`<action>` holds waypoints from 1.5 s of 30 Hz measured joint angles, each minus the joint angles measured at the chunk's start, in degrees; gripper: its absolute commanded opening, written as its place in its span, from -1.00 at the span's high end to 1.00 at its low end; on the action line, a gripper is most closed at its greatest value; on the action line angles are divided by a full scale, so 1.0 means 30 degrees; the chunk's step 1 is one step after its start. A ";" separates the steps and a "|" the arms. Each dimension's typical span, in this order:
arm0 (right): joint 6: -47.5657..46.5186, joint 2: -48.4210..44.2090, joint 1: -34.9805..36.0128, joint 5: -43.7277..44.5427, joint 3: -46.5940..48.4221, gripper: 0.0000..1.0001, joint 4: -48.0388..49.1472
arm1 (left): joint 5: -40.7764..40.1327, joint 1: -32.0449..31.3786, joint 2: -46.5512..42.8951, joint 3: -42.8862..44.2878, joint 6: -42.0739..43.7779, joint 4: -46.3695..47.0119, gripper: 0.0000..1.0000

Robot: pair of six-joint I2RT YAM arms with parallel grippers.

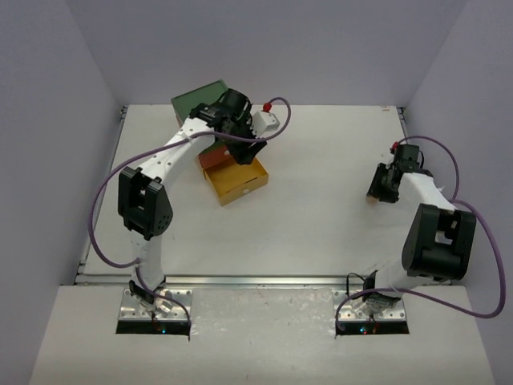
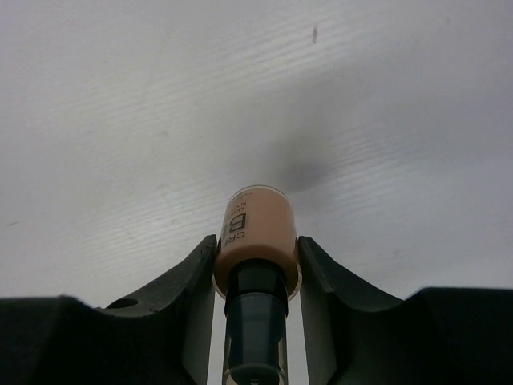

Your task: Organize the makeup

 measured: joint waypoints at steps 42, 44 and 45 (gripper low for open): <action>0.8356 -0.0243 1.6213 -1.0177 0.7445 1.00 0.5852 | 0.4076 -0.1042 -1.4334 -1.3647 0.5452 0.9871 -0.01; 0.8649 -0.0237 1.6234 -1.0253 0.7447 1.00 0.6141 | 0.3954 -0.1042 -1.4334 -1.3654 0.5578 0.9883 0.03; 0.8831 -0.0230 1.6235 -1.0288 0.7447 1.00 0.6280 | 0.3906 -0.1042 -1.4334 -1.3654 0.5641 0.9878 0.13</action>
